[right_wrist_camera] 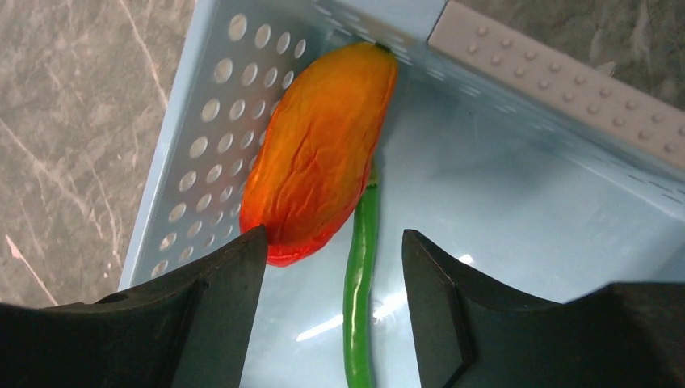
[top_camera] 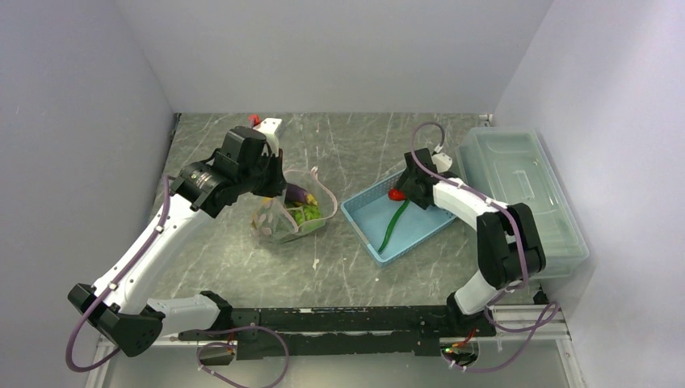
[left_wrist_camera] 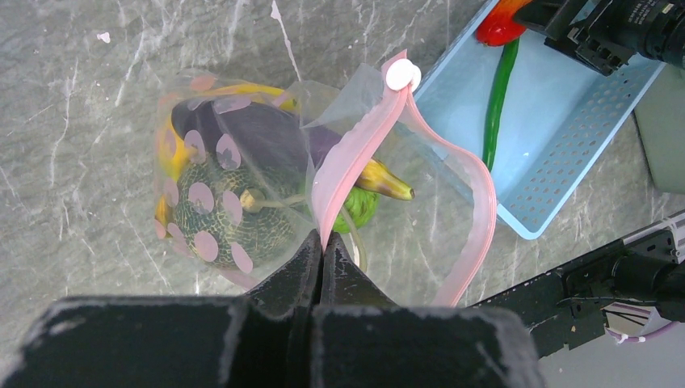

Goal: Place the food in the zip-top bag and seal the zipper
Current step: Pick up the fake fruit from the bin.

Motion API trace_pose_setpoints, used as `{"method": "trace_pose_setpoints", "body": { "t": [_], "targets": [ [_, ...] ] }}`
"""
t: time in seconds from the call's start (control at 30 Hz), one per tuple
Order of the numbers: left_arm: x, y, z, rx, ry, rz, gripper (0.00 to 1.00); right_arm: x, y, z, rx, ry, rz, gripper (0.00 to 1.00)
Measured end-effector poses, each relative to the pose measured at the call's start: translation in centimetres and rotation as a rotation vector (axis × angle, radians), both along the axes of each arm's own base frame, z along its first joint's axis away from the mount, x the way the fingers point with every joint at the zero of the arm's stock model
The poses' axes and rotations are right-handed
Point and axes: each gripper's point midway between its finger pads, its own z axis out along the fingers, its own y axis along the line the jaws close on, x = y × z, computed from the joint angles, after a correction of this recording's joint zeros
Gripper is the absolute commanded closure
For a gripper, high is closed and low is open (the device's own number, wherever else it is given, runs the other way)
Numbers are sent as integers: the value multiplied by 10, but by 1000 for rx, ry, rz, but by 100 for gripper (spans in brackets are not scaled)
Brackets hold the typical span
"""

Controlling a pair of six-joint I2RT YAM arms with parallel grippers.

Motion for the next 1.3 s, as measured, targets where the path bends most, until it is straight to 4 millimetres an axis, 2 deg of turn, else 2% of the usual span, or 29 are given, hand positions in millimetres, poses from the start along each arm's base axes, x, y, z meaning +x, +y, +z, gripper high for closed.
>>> {"method": "trace_pose_setpoints", "body": {
  "t": [0.43, 0.8, 0.93, 1.3],
  "targets": [
    [1, 0, -1, 3, 3, 1, 100, 20, -14, -5, 29, -22, -44, 35],
    [2, 0, -3, 10, 6, 6, 100, 29, -17, -8, 43, -30, -71, 34],
    [2, 0, -3, 11, 6, 6, 100, 31, -17, -9, 50, -33, -86, 29],
    [0, 2, -5, 18, 17, 6, 100, 33, -27, -7, 57, -38, -123, 27]
  ]
}}
